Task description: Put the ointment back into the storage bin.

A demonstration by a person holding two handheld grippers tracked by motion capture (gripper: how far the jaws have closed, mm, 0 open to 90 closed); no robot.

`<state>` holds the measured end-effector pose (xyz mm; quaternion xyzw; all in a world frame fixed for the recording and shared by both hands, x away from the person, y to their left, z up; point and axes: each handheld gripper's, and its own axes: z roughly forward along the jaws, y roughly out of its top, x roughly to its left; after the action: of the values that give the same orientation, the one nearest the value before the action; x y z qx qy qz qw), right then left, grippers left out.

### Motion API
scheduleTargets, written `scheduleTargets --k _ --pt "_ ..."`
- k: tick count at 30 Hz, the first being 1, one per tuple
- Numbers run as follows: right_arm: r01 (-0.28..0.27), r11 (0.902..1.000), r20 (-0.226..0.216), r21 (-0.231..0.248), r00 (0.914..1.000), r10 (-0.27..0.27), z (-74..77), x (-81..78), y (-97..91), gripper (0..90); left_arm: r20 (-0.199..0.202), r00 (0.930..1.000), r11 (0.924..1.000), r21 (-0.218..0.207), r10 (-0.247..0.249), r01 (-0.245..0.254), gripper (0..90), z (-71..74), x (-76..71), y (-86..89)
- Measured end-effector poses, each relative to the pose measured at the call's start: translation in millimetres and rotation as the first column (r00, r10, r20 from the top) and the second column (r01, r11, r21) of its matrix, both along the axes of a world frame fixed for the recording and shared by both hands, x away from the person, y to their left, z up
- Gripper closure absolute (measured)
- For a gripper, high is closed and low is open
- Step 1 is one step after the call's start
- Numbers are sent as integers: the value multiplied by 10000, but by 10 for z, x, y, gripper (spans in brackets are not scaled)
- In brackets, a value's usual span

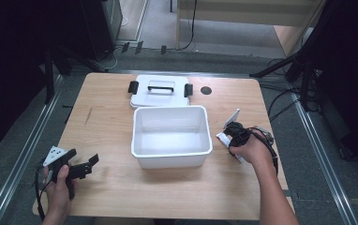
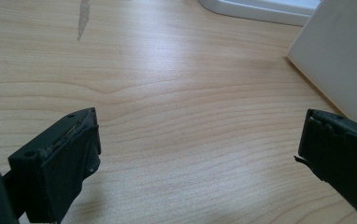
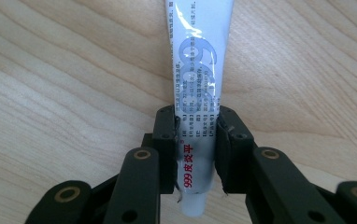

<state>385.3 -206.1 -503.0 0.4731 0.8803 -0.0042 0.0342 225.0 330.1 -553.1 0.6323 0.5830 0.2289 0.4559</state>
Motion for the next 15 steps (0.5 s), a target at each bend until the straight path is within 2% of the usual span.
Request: scheduleTargets --k 3,7,12,15 --pt "265 9992 -7 315 9996 -265 75 2 -19 737 -18 10000 10000 -15 10 -10 0 0 1 0" --pt "144 9992 90 362 9999 -148 228 -10 -10 737 -38 10000 10000 -22 4 -4 0 0 3 0" --pt "250 9984 390 515 9989 -271 435 -32 46 737 -31 10000 10000 -25 9 -9 0 0 2 0" --pt "350 9976 383 600 9986 -373 533 -42 87 737 -26 10000 10000 -31 8 -9 0 0 2 2"
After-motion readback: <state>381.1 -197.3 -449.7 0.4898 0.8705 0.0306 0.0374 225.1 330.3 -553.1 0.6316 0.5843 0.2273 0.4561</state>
